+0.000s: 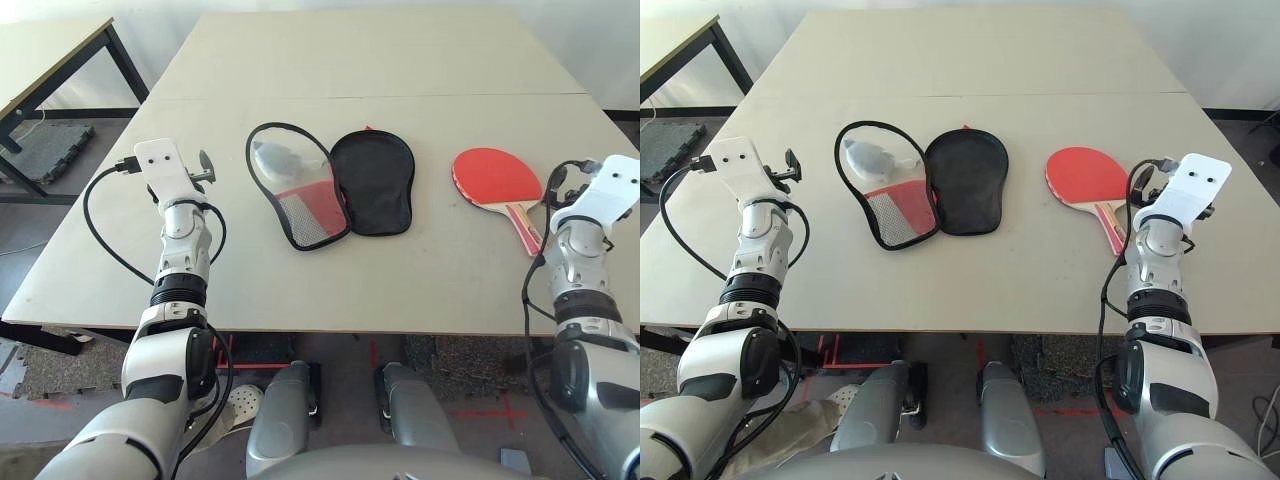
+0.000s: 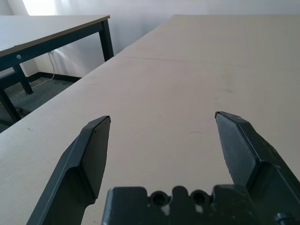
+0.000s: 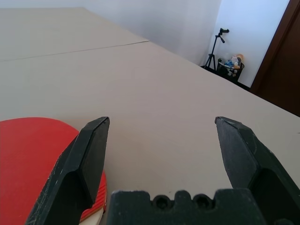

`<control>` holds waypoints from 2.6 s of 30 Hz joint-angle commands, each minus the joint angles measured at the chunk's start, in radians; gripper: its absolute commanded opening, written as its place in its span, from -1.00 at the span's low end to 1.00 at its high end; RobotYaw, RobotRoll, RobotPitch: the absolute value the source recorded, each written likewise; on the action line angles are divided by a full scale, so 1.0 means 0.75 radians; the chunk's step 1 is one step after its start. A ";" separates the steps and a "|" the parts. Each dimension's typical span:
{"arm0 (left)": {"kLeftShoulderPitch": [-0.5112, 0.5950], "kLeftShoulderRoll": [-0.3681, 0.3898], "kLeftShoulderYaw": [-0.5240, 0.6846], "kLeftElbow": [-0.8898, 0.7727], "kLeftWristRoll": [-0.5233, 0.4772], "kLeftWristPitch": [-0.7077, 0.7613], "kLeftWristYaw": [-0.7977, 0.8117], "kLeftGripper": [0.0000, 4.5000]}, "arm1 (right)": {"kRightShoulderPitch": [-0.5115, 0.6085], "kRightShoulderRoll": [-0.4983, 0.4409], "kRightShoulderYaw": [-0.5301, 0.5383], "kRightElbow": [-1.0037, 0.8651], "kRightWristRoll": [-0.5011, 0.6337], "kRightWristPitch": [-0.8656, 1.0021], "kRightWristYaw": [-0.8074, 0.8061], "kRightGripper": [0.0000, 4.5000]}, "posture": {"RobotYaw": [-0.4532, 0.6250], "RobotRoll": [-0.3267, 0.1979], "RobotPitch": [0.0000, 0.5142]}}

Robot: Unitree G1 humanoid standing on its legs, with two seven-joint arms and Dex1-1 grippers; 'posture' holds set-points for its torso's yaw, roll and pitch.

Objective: Store the ping-pong paddle in its case and zip it.

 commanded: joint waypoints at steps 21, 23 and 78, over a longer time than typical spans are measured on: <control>-0.042 0.195 -0.154 -0.409 -0.126 0.299 -0.722 1.00 | 0.150 -0.064 0.062 -0.893 0.171 1.163 0.218 0.99 | -0.12 0.25 -0.41; -0.040 0.199 -0.187 -0.465 -0.153 0.334 -0.823 1.00 | 0.161 -0.094 0.066 -0.991 0.196 1.321 0.255 0.99 | -0.13 0.25 -0.39; 0.073 0.208 -0.376 -0.774 -0.269 0.676 -1.295 1.00 | 0.039 -0.108 0.083 -1.166 0.280 2.121 0.603 -0.50 | -0.14 0.25 -0.37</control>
